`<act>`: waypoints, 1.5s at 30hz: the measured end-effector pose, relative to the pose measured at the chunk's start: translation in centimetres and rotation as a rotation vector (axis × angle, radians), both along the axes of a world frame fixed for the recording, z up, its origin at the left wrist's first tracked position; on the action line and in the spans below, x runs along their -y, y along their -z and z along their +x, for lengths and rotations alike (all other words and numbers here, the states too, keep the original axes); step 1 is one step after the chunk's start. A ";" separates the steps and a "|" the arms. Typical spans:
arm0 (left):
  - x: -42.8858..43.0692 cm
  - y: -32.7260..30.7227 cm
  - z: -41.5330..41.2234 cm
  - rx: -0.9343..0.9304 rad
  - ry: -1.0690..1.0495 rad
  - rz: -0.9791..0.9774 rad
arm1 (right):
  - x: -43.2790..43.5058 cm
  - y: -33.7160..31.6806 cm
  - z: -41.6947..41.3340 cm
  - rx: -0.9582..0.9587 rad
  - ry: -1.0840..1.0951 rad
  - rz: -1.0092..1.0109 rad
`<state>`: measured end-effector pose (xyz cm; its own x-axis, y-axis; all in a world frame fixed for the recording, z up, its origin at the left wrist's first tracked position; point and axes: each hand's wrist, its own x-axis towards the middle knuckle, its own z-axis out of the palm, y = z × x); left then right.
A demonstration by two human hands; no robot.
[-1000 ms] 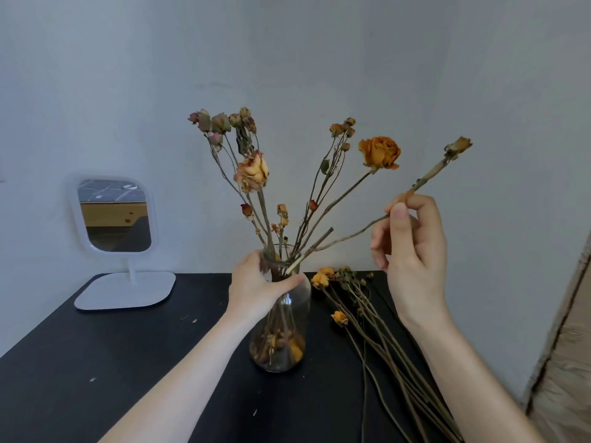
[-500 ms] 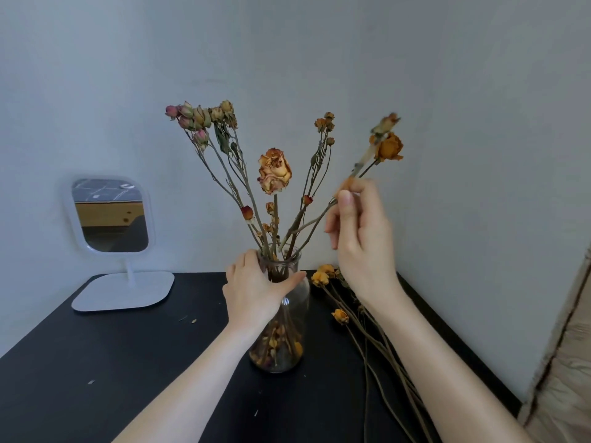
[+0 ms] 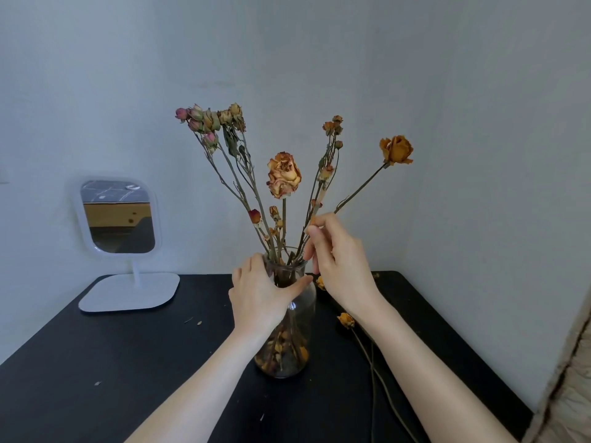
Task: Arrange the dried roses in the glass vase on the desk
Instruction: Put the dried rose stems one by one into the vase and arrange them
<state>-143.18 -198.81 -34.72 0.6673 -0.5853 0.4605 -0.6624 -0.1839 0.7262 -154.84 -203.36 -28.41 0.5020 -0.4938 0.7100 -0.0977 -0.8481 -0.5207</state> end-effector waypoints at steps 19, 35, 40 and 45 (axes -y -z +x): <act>-0.2 0.0 0.0 0.007 0.007 0.000 | -0.5 1.2 0.9 -0.172 0.184 0.021; -1.9 0.6 2.4 -0.233 0.294 -0.090 | 5.4 6.9 -11.1 -0.301 0.444 0.372; -3.6 2.2 0.8 -0.266 0.074 -0.296 | 7.3 10.3 -13.7 -0.588 0.515 0.589; -5.8 5.6 -4.9 -0.068 0.170 -0.404 | 7.4 11.9 -13.7 -0.752 0.498 0.666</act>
